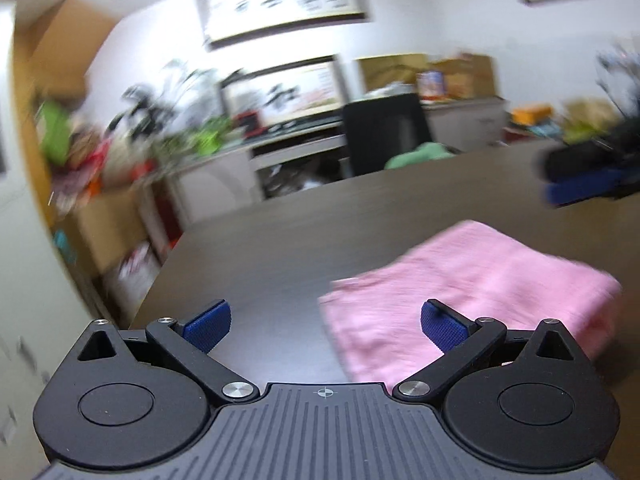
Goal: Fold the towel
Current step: 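Open the right tool and release the towel onto the table, then pinch the folded towel's edge with the right tool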
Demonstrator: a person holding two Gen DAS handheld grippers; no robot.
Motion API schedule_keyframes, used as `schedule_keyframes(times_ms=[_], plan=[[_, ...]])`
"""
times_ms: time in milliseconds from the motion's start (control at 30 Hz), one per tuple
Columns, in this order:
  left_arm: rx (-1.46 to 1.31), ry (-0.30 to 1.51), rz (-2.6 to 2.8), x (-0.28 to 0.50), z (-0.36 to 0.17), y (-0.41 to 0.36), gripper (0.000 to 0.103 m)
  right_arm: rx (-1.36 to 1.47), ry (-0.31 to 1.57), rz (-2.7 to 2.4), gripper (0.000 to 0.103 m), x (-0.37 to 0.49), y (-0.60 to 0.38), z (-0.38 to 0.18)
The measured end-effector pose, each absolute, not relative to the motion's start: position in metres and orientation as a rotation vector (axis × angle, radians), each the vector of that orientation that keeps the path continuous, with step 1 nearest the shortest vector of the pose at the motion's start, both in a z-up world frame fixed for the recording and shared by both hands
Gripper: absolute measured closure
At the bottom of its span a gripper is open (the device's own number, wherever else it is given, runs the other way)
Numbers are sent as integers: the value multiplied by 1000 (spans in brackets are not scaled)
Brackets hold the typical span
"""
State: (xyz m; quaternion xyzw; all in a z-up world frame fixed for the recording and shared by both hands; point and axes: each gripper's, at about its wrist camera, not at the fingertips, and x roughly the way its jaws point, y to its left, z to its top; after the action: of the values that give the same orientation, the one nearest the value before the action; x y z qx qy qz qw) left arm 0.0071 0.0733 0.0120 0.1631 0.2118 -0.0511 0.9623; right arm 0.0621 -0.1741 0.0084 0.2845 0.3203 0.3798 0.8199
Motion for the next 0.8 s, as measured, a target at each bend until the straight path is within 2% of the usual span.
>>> schedule_keyframes(times_ms=[100, 133, 167, 233, 400, 567, 800], plan=[[361, 473, -76, 10, 3, 66, 0, 661, 787, 815, 49, 67, -176, -8], [355, 491, -70, 11, 1, 67, 0, 636, 851, 784, 53, 68, -176, -14], [346, 499, -68, 12, 1, 69, 0, 600, 875, 747, 62, 66, -175, -17], [318, 501, -62, 11, 1, 77, 0, 540, 873, 716, 66, 61, -181, -18], [282, 487, -37, 12, 5, 87, 0, 411, 728, 696, 59, 29, -190, 7], [283, 484, -67, -1, 4, 92, 0, -7, 567, 619, 59, -21, -175, 25], [347, 391, -164, -24, 7, 87, 0, -555, 467, 512, 61, -66, -109, 11]])
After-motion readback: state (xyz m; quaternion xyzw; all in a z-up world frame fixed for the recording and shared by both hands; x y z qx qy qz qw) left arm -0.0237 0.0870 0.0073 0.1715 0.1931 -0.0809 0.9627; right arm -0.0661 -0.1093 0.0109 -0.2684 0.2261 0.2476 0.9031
